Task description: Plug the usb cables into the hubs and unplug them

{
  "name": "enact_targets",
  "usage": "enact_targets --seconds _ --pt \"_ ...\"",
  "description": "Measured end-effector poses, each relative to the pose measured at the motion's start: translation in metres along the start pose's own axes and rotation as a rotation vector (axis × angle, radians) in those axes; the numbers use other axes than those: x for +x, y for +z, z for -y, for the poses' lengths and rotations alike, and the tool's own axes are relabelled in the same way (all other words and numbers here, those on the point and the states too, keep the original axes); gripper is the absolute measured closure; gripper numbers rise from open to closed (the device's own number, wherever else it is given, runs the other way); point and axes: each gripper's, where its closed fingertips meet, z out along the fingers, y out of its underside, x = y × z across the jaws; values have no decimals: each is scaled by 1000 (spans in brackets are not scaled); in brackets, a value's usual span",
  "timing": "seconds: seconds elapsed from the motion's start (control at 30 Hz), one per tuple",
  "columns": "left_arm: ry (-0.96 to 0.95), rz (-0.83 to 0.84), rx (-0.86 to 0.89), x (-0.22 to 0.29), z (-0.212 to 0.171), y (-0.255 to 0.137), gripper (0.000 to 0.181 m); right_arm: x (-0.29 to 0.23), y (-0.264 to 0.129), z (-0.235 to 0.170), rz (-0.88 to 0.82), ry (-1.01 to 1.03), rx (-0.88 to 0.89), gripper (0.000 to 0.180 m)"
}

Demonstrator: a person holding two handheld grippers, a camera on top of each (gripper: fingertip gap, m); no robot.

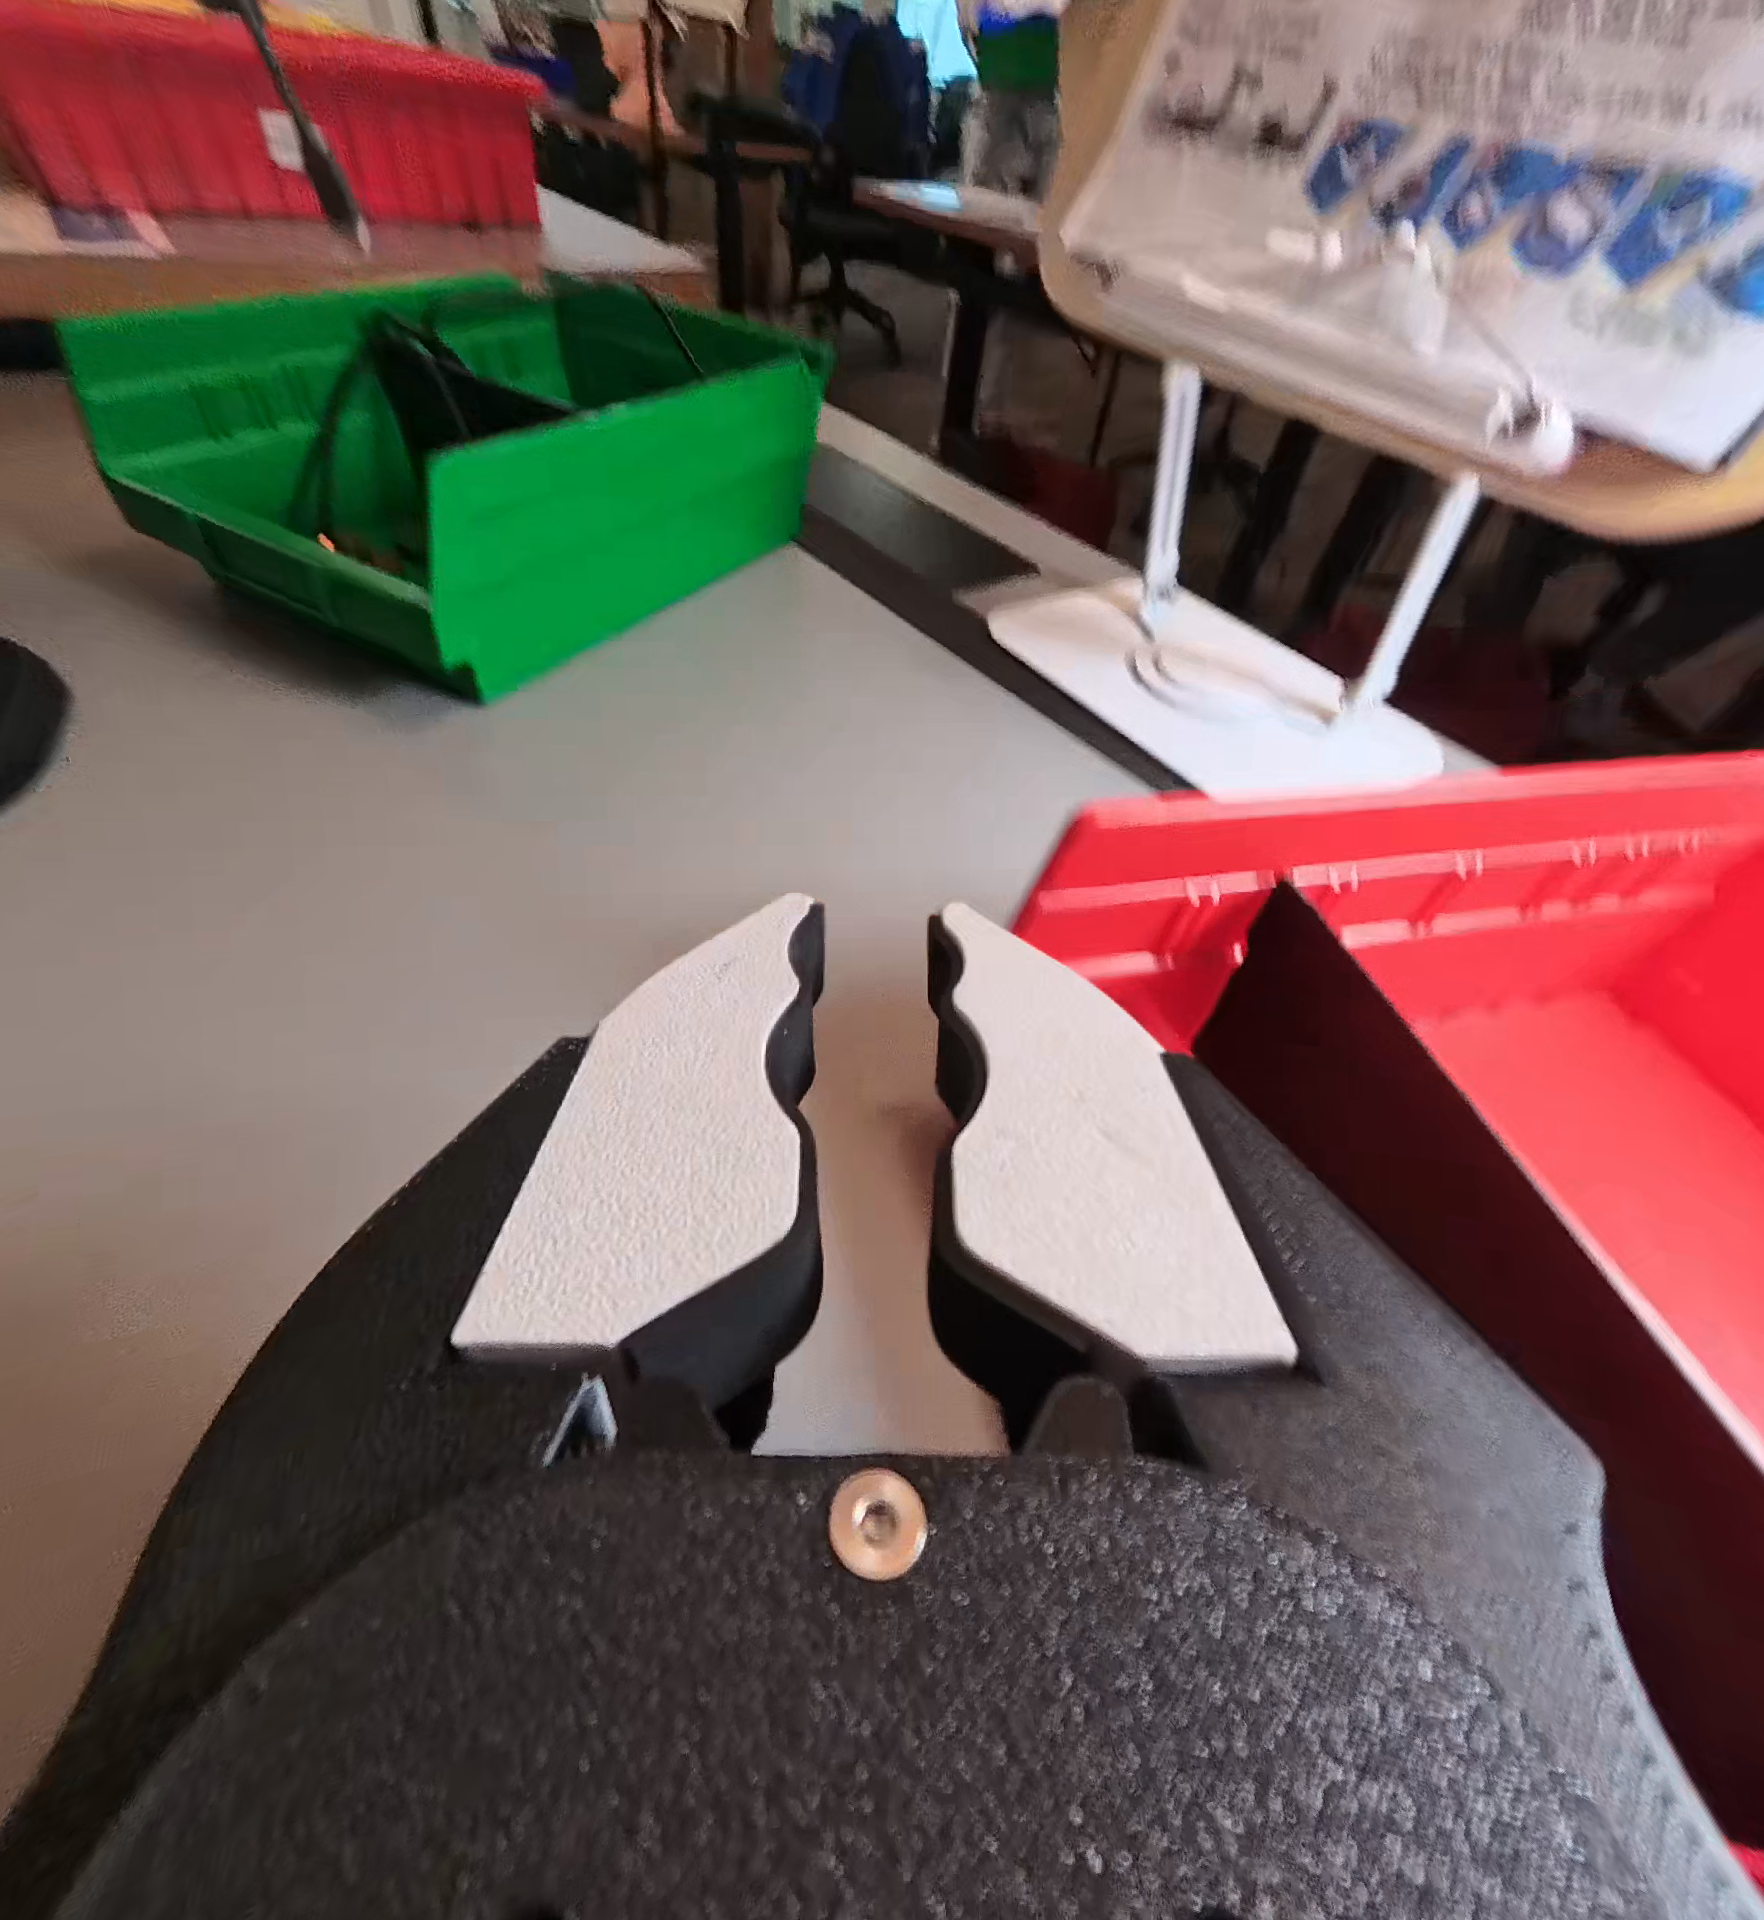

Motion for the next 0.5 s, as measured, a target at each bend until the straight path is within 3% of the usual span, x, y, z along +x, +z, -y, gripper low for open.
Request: enact_targets --seconds 0.13,0.3,0.5 --pt "-222 -258 276 71 49 -4 168 -32 -2 76 117 -53 147 155" --pt "-361 -474 467 124 91 4 168 -74 -13 182 287 -59 351 142" --pt "-479 -673 516 160 87 10 168 -108 -19 217 398 -31 497 142"
